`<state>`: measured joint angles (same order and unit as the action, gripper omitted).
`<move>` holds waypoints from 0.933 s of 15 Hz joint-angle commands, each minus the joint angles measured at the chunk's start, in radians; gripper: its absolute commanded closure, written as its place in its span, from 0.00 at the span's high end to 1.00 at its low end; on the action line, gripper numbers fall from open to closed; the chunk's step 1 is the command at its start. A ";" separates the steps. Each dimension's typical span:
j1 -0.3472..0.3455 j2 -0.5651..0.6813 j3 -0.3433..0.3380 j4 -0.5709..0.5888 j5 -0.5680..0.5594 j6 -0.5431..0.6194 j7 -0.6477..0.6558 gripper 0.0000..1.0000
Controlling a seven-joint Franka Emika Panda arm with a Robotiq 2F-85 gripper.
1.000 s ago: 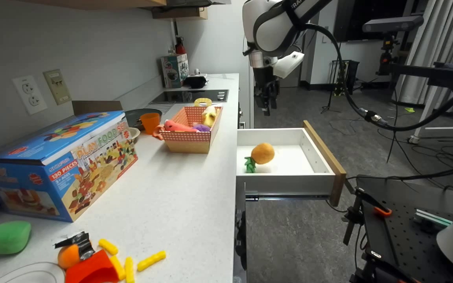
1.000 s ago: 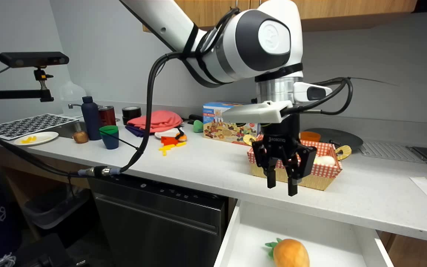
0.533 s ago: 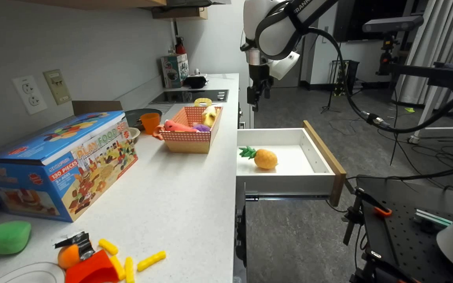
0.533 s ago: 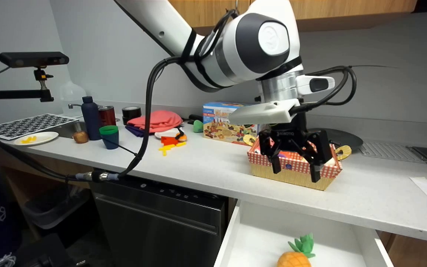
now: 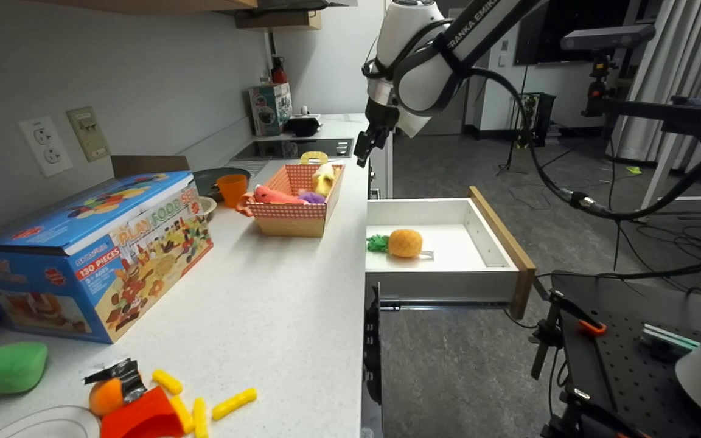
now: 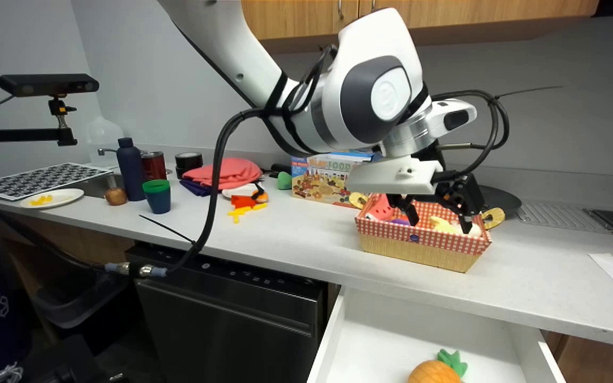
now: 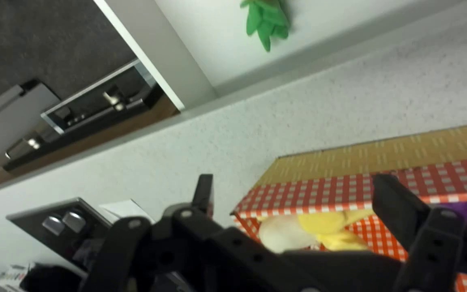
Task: Open the drawer and put some of the plush toys from the basket in the drawer and close it
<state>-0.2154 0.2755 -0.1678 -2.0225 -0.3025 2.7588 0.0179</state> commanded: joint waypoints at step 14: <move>-0.123 0.232 0.240 0.259 0.180 0.134 -0.255 1.00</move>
<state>-0.3805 0.5109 0.1154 -1.7604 -0.1743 2.8872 -0.2038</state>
